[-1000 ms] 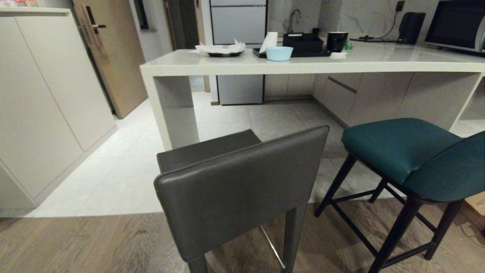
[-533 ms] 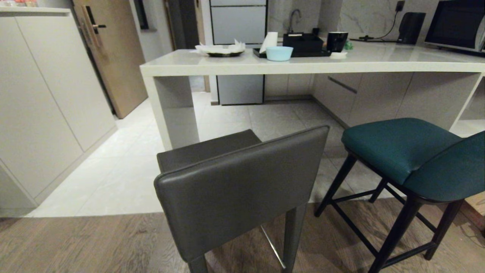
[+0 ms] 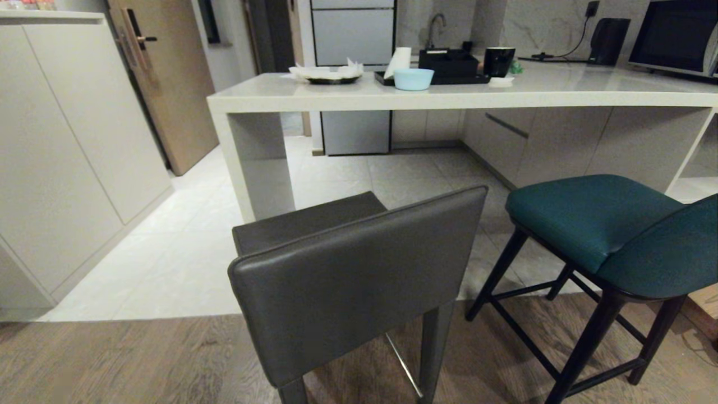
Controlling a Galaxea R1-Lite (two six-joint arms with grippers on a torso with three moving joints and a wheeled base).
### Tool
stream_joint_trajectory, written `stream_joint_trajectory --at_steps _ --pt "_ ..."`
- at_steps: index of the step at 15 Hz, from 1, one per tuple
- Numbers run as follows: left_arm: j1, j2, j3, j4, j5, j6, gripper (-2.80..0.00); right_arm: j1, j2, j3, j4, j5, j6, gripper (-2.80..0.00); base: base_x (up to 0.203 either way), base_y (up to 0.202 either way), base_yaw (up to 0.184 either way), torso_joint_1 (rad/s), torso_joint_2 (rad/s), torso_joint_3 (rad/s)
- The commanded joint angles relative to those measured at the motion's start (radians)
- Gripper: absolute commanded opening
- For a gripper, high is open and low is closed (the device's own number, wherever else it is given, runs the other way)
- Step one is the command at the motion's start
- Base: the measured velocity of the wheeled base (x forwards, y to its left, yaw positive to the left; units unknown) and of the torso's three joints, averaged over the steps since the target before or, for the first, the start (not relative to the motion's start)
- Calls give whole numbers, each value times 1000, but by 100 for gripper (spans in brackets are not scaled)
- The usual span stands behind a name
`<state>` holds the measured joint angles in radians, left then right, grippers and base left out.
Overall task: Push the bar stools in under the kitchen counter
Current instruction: Push the blue chair back under the dining table
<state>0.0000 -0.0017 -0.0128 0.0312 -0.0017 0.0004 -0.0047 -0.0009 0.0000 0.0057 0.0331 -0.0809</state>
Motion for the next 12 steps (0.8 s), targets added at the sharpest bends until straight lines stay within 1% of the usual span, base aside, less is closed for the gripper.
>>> stream_joint_trajectory --at_steps 1,10,12 --pt "0 2 0 -1 1 0 -280 0 1 0 0 -4 4 -280 0 0 0 0 0 0" --pt "0 2 1 -1 2 -6 -280 0 1 0 0 -7 9 -280 0 0 0 0 0 0" --pt "1 2 2 -2 3 -7 -280 0 1 0 0 -10 13 -280 -1 -128 2 1 3 2"
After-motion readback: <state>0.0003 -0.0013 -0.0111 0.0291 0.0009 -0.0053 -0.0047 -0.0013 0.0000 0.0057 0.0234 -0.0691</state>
